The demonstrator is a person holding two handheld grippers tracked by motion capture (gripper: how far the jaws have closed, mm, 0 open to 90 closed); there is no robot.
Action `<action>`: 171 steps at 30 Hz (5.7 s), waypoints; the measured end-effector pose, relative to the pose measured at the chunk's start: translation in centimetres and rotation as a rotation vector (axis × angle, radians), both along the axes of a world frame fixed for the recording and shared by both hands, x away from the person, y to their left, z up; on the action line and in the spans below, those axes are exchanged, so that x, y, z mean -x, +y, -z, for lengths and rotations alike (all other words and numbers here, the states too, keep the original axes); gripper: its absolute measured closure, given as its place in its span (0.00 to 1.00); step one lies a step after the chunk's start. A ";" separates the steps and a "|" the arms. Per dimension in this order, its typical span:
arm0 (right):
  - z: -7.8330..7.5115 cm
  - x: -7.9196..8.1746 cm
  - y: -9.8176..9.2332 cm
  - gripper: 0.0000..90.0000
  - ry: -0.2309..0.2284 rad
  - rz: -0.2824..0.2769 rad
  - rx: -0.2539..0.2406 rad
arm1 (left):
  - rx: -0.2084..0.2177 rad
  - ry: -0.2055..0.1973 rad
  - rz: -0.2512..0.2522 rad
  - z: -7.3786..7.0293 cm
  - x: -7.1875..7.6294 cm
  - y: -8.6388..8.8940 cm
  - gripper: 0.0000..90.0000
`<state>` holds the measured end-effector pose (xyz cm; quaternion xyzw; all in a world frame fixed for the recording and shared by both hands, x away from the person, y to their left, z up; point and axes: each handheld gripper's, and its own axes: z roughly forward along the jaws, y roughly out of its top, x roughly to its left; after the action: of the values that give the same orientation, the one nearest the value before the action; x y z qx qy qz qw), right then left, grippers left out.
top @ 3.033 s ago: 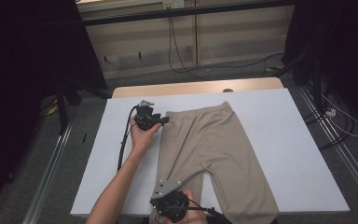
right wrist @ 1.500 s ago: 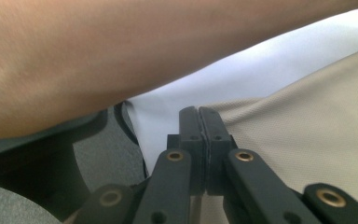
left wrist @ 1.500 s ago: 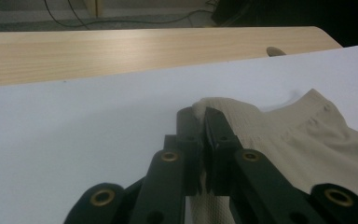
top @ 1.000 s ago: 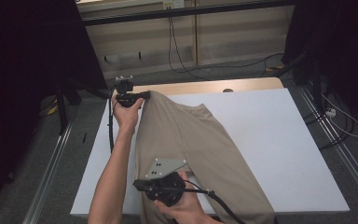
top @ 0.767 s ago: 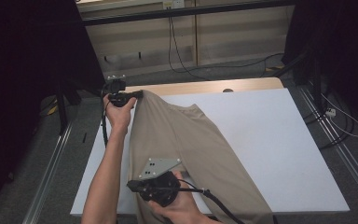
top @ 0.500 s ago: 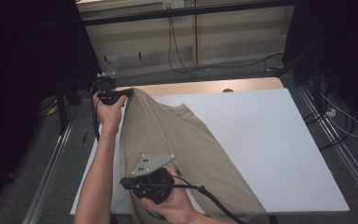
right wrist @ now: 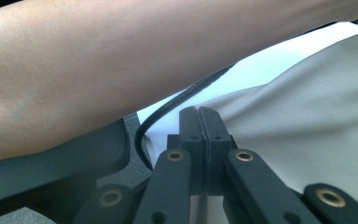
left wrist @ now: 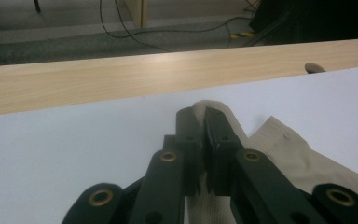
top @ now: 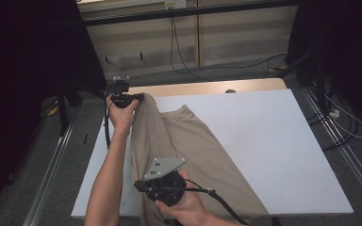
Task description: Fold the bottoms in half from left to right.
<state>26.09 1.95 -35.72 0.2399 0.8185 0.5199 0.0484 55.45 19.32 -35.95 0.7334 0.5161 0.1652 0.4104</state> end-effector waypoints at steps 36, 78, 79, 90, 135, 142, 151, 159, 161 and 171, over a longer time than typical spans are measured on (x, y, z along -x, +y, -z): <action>3.6 1.4 -13.8 1.00 0.012 0.240 0.037 | -0.057 0.054 0.113 5.3 -1.5 -9.8 0.93; 8.3 1.0 -22.8 0.98 0.136 0.454 0.271 | -0.031 -0.025 0.181 5.8 -0.8 -12.9 0.38; 8.4 1.0 -22.9 0.97 0.142 0.460 0.279 | -0.038 -0.035 0.183 5.6 -0.5 -12.7 0.37; 8.6 1.3 -23.5 1.00 0.152 0.500 0.356 | -0.067 -0.048 0.193 6.3 2.1 -10.5 0.30; 8.5 3.7 -21.4 1.00 0.180 0.146 0.291 | -0.171 0.041 0.735 8.6 23.0 -13.8 0.86; 8.1 5.9 -23.6 1.00 0.162 0.163 0.369 | -0.188 0.048 0.728 8.4 23.3 -12.9 0.85; 7.9 5.8 -24.1 0.85 0.170 0.260 0.360 | -0.199 -0.015 0.783 7.3 27.3 -11.9 0.61; 7.4 2.8 -24.8 0.80 0.147 0.367 0.304 | -0.166 -0.050 0.883 6.6 29.4 -13.0 0.63; 7.4 1.4 -25.1 0.81 0.140 0.389 0.310 | -0.176 -0.071 0.899 6.6 29.7 -13.4 0.63; 8.9 -1.5 -24.4 0.70 0.156 0.408 0.362 | -0.227 -0.028 0.958 8.2 29.4 -14.0 0.62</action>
<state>27.60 -22.47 -44.66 0.4263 0.8340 0.3248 0.1311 26.03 5.30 -44.17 0.9260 0.0941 0.0230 0.3648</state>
